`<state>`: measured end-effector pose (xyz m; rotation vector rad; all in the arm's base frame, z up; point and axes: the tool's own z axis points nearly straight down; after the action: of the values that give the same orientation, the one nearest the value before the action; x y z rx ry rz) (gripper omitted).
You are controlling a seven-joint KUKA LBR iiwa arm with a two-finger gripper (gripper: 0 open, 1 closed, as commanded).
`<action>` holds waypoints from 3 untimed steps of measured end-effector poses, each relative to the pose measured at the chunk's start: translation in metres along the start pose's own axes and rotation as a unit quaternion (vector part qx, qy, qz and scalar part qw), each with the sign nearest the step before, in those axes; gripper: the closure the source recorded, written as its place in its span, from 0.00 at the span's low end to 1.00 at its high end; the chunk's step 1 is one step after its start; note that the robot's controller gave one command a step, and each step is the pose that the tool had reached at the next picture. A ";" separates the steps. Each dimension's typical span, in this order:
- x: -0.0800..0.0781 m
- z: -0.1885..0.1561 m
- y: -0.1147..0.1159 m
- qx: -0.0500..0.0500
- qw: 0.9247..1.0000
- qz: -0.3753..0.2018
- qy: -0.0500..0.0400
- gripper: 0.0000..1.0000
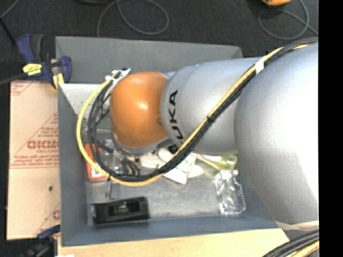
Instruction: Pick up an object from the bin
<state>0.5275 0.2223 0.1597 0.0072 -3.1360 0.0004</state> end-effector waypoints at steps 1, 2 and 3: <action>-0.002 -0.005 -0.001 -0.001 1.000 0.002 -0.004 0.00; 0.005 0.012 -0.011 -0.002 0.999 0.045 -0.005 0.00; 0.012 0.029 -0.021 -0.002 0.997 0.081 -0.004 0.00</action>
Offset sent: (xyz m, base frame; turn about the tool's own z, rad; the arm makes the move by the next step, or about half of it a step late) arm -0.0222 -0.0320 -0.0491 0.2460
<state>0.5150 0.2010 0.1306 -0.2480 -3.1334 -0.0038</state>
